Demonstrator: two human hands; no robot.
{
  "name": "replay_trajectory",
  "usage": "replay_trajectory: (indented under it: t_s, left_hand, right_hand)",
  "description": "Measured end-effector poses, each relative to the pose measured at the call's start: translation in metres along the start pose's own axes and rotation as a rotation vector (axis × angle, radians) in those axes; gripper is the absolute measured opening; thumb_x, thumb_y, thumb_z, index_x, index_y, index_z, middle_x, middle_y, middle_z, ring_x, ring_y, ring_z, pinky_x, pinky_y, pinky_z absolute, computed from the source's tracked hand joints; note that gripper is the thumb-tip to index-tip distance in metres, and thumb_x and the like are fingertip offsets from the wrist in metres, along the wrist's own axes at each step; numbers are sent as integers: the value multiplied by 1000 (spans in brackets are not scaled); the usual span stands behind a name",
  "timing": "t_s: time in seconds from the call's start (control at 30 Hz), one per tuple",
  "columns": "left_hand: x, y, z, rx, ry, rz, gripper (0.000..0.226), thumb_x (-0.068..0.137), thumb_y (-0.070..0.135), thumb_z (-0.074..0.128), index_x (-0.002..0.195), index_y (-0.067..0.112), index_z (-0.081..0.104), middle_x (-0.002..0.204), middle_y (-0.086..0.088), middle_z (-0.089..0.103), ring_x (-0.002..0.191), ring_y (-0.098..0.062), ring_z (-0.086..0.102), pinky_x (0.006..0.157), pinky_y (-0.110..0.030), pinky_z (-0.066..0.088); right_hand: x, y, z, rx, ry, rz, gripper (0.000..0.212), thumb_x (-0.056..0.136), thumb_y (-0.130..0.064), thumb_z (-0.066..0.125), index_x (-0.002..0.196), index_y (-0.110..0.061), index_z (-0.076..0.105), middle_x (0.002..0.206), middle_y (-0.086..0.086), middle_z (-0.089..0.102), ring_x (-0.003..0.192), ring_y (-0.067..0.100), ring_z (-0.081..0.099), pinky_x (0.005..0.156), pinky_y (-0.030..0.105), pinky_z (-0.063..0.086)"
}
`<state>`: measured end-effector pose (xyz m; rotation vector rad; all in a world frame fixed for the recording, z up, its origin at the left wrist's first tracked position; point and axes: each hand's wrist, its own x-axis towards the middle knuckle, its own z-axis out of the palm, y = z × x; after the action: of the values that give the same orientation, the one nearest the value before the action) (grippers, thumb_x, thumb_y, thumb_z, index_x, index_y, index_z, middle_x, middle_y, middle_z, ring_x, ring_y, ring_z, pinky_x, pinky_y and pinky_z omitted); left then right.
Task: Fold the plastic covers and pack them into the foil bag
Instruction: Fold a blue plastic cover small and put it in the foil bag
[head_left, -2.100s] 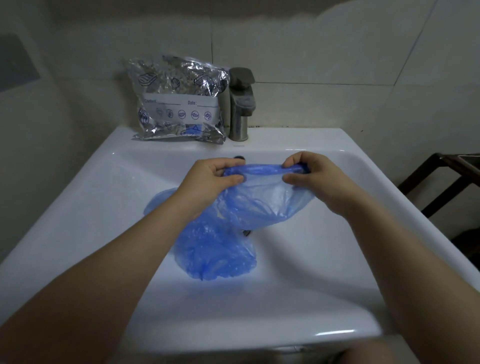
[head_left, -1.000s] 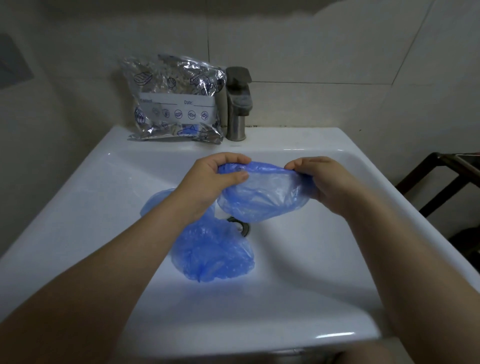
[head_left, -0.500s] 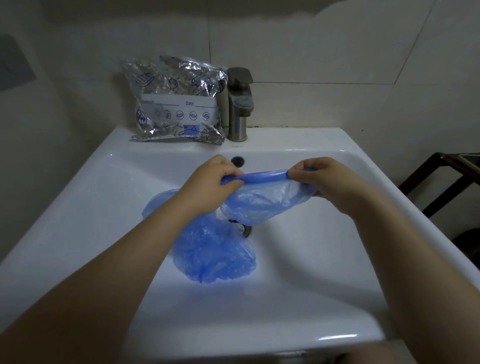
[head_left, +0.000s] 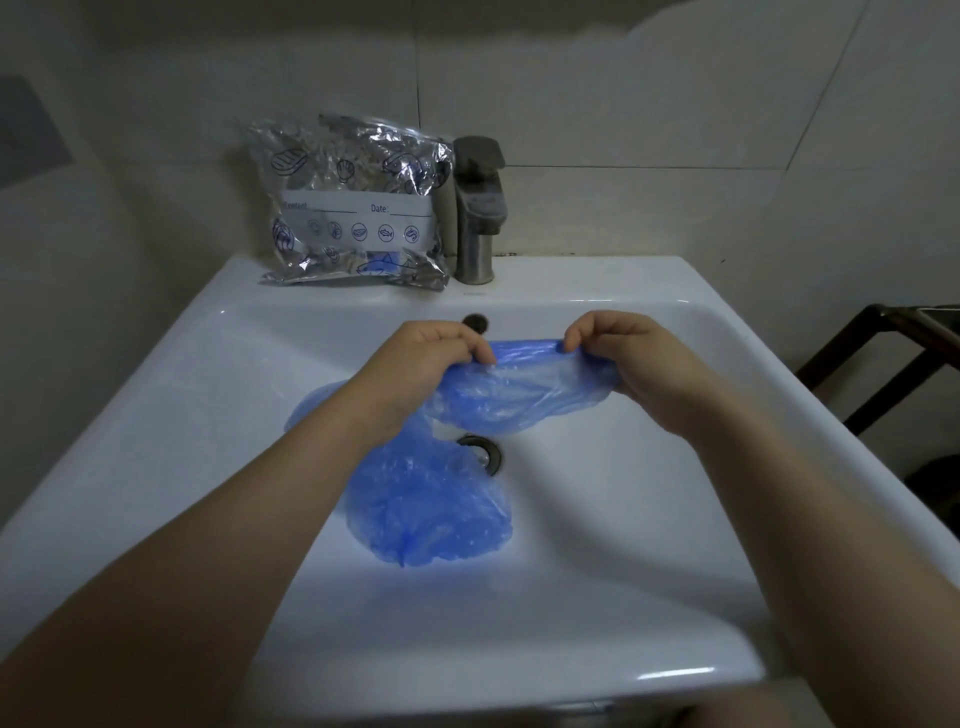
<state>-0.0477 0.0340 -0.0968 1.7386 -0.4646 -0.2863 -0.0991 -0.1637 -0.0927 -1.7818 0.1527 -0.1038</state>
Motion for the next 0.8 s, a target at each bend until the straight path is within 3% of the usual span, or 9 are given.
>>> replay_trajectory:
  t_s: [0.1, 0.2, 0.27, 0.37, 0.5, 0.63, 0.8]
  left_hand:
    - [-2, 0, 0, 11, -13, -110, 31, 79, 29, 68, 52, 19, 55, 51, 6, 52, 50, -9, 46, 55, -22, 35]
    - [-1, -4, -1, 119, -4, -127, 46, 80, 27, 71, 50, 20, 37, 43, 9, 37, 43, -8, 34, 48, -23, 28]
    - [1, -5, -4, 138, 8, -102, 50, 78, 20, 74, 53, 21, 31, 45, 10, 32, 42, -6, 29, 46, -22, 24]
    - [1, -5, -10, 102, -48, -34, 38, 76, 6, 73, 62, 19, 40, 61, 5, 42, 50, -4, 39, 50, -16, 34]
    - [-2, -6, -12, 104, -181, 9, 24, 79, 0, 69, 80, 19, 55, 82, 0, 58, 71, -8, 57, 68, -18, 47]
    - [-3, -2, -12, 22, -212, 25, 29, 81, -6, 64, 93, 20, 61, 87, 4, 63, 70, 1, 63, 66, -13, 50]
    - [-1, -5, -13, 127, -126, 84, 29, 78, -3, 69, 93, 21, 68, 84, 7, 67, 70, 4, 61, 70, -9, 48]
  right_hand:
    - [2, 3, 11, -13, 73, 41, 34, 85, 5, 36, 64, -14, 55, 67, 5, 50, 63, 17, 42, 55, 25, 30]
    - [-1, 4, 16, -128, 9, 18, 17, 87, -10, 59, 70, -13, 57, 68, 5, 54, 63, 15, 47, 57, 23, 37]
    - [-3, 1, 13, -238, -68, -18, 14, 82, -8, 66, 74, -15, 57, 74, 4, 57, 67, 13, 52, 59, 19, 42]
    - [-4, -3, 3, -274, -55, -86, 21, 82, 1, 63, 75, -18, 57, 72, 2, 56, 63, 11, 51, 54, 12, 43]
    - [-4, -2, -7, -280, -71, -79, 22, 86, 1, 60, 75, -17, 55, 67, 1, 55, 50, 1, 52, 49, 14, 45]
    - [-3, 0, -14, -173, -127, -30, 19, 88, -1, 59, 78, -17, 55, 71, 7, 57, 55, 12, 54, 50, 21, 49]
    - [-2, 0, -15, -237, -104, -26, 17, 87, -2, 59, 77, -14, 58, 70, 4, 59, 53, 9, 56, 51, 21, 49]
